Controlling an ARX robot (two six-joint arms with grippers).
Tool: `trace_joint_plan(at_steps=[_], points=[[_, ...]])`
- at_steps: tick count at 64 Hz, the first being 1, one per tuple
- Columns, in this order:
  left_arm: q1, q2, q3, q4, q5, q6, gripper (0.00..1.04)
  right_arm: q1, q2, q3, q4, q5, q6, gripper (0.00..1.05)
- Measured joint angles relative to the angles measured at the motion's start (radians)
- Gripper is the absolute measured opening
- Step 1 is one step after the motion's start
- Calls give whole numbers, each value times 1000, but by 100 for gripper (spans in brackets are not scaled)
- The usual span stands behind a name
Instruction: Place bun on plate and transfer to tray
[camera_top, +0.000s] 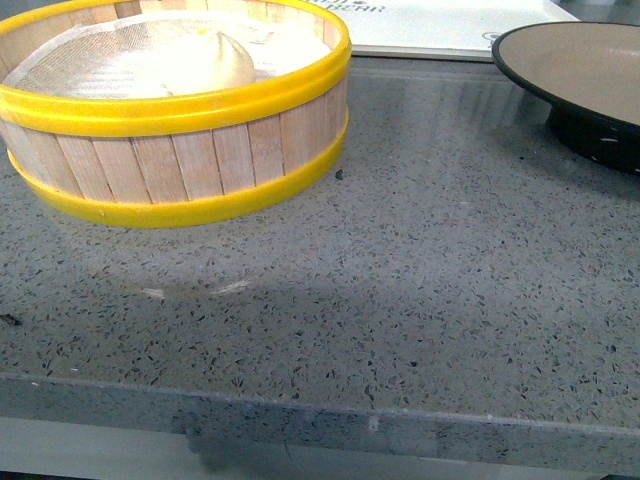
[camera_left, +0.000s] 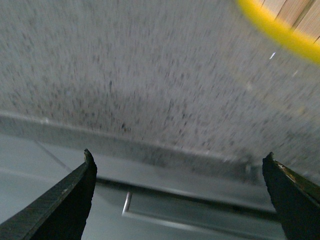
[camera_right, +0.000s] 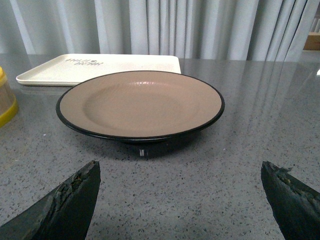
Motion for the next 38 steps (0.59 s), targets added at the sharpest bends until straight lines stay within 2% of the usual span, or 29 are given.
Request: trace_joint_plan(at_steps=[15, 24, 38], points=[[64, 46, 74, 95, 37, -37, 98, 0, 0, 0, 0, 1, 0, 96], [76, 158, 135, 206, 54, -39, 98, 0, 0, 0, 0, 0, 0, 96], [-1, 480, 390, 445, 23, 21, 98, 0, 0, 0, 0, 1, 0, 96]])
